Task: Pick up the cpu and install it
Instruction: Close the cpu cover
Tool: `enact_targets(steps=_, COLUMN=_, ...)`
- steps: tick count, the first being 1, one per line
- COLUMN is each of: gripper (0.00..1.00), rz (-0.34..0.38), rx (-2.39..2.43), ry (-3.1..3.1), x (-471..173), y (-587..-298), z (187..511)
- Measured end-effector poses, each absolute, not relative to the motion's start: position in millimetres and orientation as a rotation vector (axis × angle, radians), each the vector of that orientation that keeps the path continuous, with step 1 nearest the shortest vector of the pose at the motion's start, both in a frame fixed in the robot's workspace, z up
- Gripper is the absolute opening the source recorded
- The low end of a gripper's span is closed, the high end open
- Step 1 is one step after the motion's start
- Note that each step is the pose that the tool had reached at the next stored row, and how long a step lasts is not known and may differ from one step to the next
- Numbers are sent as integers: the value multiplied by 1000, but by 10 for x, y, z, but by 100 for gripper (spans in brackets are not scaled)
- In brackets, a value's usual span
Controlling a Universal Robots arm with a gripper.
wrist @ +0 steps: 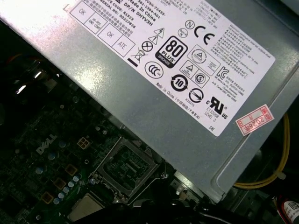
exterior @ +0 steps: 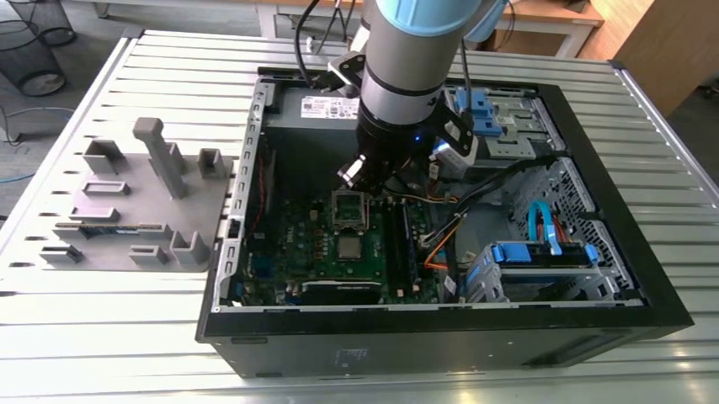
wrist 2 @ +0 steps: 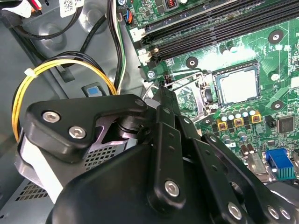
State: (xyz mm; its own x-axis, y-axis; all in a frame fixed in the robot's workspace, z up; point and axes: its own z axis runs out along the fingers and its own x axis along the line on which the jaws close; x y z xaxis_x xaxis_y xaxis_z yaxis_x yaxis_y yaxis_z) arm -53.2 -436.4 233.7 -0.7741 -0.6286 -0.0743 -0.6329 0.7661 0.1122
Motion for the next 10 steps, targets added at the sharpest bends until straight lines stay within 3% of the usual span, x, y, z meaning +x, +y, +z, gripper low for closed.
enact_targets(steps=10, gripper=11, rz=190, rx=-1094, ry=2916, x=-514, y=-4363, z=2260)
